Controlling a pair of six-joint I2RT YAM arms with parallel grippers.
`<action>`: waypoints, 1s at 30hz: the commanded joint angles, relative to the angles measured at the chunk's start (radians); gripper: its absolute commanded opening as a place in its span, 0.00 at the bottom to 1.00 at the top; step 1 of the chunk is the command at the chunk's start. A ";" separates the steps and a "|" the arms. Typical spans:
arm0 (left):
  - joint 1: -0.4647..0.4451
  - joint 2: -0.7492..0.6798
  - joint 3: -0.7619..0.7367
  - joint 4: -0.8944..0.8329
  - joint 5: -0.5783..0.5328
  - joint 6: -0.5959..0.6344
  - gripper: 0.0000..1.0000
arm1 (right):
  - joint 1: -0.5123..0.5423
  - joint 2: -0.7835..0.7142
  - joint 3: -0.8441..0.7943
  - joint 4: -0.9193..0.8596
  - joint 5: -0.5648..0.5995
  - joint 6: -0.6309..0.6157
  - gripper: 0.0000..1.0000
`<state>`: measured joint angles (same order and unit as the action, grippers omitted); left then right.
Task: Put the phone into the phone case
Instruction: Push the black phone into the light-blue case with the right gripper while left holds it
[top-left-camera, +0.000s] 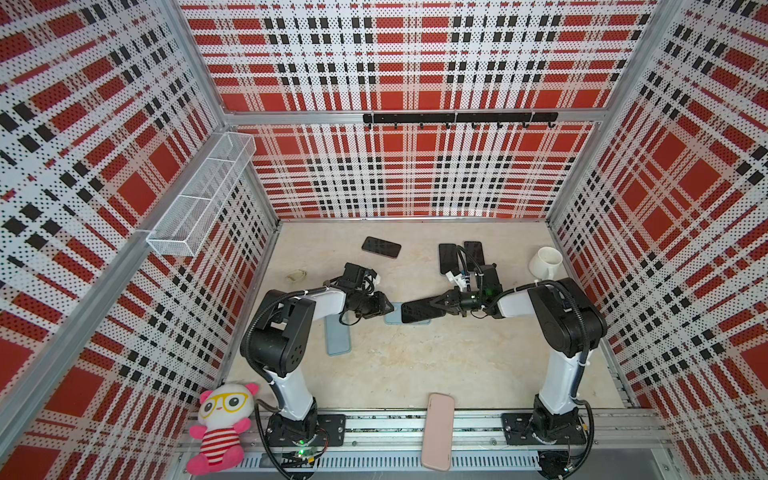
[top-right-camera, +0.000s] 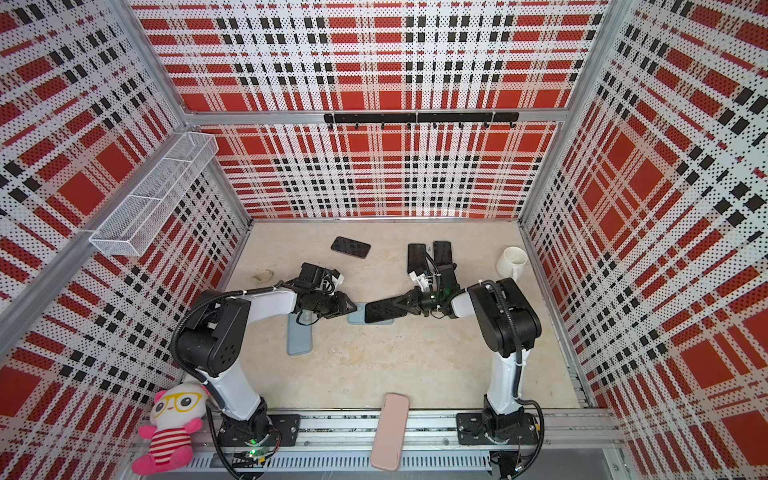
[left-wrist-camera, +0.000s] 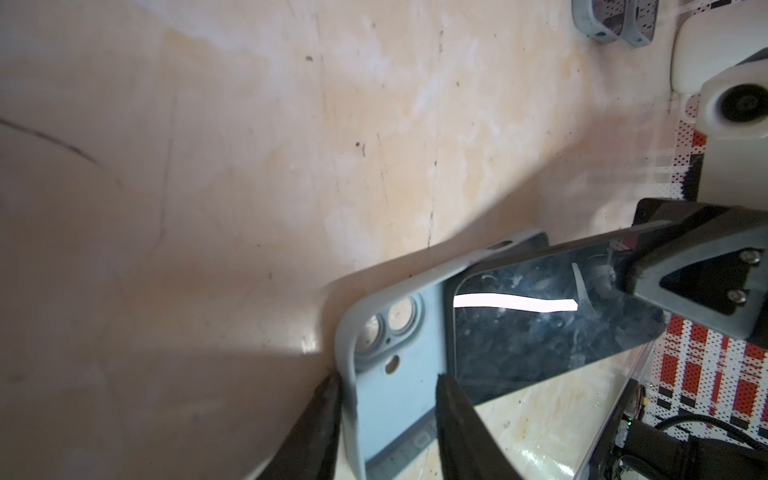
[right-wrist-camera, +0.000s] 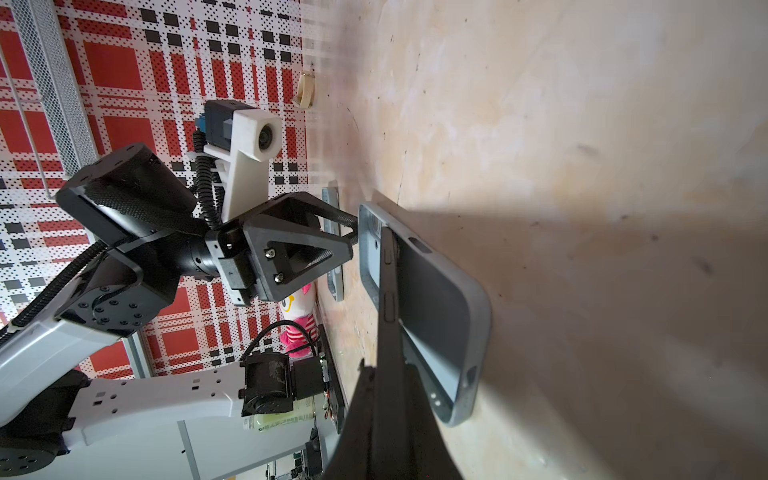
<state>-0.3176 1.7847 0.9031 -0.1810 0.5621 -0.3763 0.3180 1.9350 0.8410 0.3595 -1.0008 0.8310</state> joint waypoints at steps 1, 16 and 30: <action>-0.005 0.025 -0.003 0.004 0.044 0.012 0.37 | 0.027 0.017 -0.001 0.027 0.028 0.013 0.00; -0.091 0.038 -0.049 0.100 0.099 -0.091 0.28 | 0.098 0.026 -0.090 0.205 0.103 0.154 0.00; -0.093 0.035 -0.048 0.103 0.074 -0.098 0.35 | 0.131 0.083 -0.100 0.303 0.081 0.193 0.00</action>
<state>-0.3847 1.7947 0.8665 -0.0765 0.5861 -0.4816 0.3943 1.9755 0.7502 0.6670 -0.9241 1.0271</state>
